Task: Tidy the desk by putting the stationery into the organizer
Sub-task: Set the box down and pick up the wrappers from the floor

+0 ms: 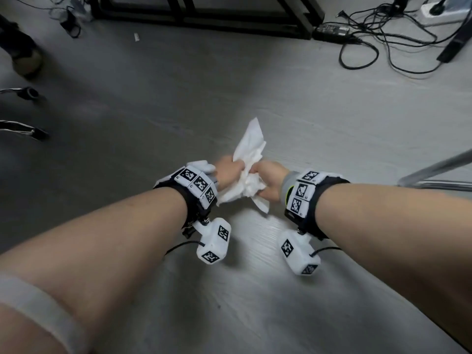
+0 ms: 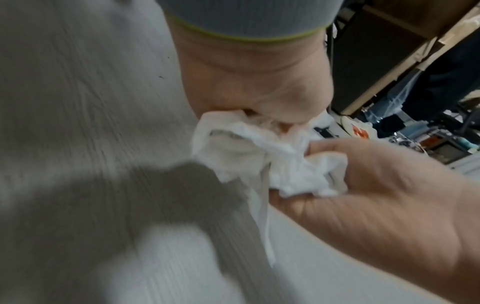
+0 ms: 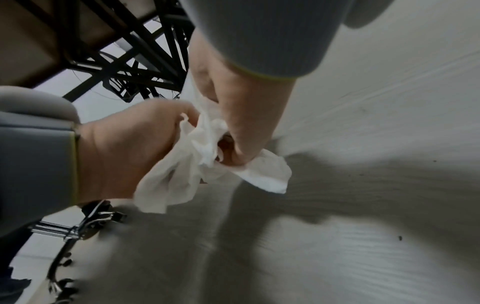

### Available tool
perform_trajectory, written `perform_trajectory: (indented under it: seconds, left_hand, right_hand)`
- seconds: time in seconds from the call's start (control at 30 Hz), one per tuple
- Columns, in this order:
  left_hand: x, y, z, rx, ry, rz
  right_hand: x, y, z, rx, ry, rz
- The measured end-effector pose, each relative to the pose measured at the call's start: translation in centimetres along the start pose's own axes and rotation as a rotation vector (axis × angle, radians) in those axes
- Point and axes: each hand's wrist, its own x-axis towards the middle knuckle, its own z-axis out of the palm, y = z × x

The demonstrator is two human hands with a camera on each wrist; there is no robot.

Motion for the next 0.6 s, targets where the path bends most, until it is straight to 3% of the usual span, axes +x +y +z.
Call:
perform_trajectory:
  seconds: [0.03,0.1,0.2,0.27,0.37,0.43,0.6]
  left_hand:
    - [-0.3,0.5,-0.1,-0.071,0.041,-0.003]
    - [-3.2,2.5,-0.2,-0.231,0.096,-0.053]
    - [-6.8,4.2,-0.5,-0.249,0.153,-0.127]
    - [-8.7,5.1,-0.9,-0.175,0.121,-0.117]
    - [-15.7,9.5,-2.4,-0.112,0.01,-0.071]
    - [-20.3,12.4,-3.4,-0.037,0.007,-0.008]
    - [-30.0,19.3,-4.8,0.197,-0.015,0.087]
  right_hand:
    - [2.1,0.5,-0.1,-0.032,-0.058,-0.004]
    - [0.7,0.6,-0.1,0.016,-0.098,0.043]
    - [-3.8,-0.3,0.6,0.038,-0.019,0.083]
    - [-8.8,-1.5,1.1,0.098,-0.026,0.057]
    - [-18.9,-3.8,0.3,0.189,0.022,0.091]
    - [-26.8,-6.5,-0.1,0.312,0.06,0.108]
    - [-38.4,-10.7,-1.8,0.435,0.107,0.155]
